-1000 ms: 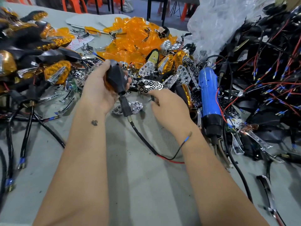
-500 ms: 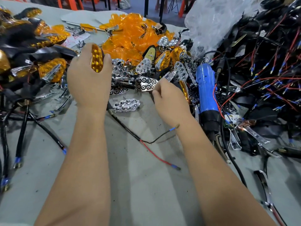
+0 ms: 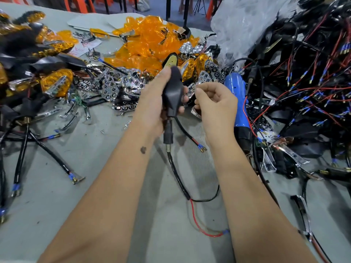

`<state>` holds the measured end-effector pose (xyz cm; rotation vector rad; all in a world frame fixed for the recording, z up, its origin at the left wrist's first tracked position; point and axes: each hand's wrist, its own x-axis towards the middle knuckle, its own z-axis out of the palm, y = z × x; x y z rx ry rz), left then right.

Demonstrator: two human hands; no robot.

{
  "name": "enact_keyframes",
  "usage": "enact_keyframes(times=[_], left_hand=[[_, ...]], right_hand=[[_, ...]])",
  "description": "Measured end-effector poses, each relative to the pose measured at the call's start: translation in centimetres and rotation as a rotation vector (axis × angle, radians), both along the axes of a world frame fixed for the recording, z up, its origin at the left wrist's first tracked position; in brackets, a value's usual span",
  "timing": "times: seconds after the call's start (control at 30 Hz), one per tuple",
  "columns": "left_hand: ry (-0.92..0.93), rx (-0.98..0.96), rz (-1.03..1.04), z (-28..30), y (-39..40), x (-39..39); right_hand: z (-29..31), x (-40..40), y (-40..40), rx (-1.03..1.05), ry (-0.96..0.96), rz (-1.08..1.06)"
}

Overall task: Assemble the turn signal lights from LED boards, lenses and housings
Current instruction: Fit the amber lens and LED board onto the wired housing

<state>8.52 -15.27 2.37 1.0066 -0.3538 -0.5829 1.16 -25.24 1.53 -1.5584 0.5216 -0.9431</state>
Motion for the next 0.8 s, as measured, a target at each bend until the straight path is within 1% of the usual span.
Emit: enact_keyframes(times=[0.07, 0.17, 0.3, 0.57, 0.8], left_hand=[[0.044, 0.014, 0.006, -0.6, -0.7, -0.4], [0.082, -0.040, 0.020, -1.3, -1.3, -0.9], [0.067, -0.014, 0.021, -2.0, -1.8, -1.4], [0.092, 0.023, -0.036, -2.3, -1.7, -1.6], [0.089, 0.052, -0.028, -2.2, -1.5, -1.6]], right_hand=[[-0.1, -0.1, -0.1, -0.004, -0.025, -0.020], [-0.2, -0.3, 0.0, 0.018, -0.060, 0.014], [-0.4, -0.4, 0.4, 0.070, -0.048, 0.107], [-0.5, -0.5, 0.2, 0.109, -0.099, 0.081], [-0.4, -0.8, 0.4, 0.070, -0.101, 0.117]])
